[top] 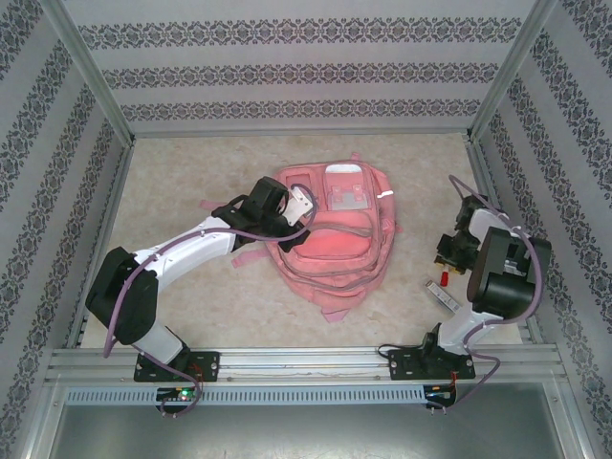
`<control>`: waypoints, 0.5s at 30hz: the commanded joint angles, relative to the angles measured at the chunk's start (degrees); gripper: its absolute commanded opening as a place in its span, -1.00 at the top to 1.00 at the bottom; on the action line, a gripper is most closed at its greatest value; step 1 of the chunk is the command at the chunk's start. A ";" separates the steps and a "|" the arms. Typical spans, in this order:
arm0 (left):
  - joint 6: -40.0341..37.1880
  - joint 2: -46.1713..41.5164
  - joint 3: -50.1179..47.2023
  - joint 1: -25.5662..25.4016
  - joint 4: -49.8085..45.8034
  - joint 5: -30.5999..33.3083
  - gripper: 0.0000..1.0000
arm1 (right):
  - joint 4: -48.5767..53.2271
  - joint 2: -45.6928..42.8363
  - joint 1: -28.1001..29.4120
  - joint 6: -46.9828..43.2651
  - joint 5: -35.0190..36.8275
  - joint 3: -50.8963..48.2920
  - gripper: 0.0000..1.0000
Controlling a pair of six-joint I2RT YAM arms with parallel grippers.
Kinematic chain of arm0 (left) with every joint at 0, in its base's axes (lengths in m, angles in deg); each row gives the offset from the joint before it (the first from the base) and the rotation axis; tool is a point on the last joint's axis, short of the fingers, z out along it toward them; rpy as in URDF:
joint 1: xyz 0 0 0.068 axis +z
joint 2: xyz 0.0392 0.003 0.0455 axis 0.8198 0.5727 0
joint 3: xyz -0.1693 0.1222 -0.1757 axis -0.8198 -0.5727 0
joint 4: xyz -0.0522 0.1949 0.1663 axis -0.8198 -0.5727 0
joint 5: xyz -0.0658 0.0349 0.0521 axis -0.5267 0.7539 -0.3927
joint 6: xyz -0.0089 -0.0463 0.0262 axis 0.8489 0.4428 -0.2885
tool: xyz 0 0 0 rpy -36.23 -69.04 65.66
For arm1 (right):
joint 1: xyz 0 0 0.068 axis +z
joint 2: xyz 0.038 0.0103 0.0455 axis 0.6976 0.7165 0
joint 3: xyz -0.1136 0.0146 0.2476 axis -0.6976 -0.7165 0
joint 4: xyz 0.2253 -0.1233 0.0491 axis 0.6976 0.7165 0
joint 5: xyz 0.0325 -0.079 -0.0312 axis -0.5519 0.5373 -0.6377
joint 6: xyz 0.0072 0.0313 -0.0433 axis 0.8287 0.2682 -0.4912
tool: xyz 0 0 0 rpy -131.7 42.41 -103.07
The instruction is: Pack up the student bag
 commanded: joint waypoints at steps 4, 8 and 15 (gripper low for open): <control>3.45 -1.68 -0.45 1.08 3.26 -2.70 1.00 | -1.16 0.47 3.24 0.07 -5.30 2.57 0.81; 6.88 -0.76 0.90 1.08 3.93 -3.44 1.00 | -1.85 -5.36 3.22 5.51 -14.36 3.02 0.86; 17.16 0.26 2.03 1.08 9.27 -4.87 1.00 | -7.05 -17.45 6.25 21.19 -35.32 -1.90 0.86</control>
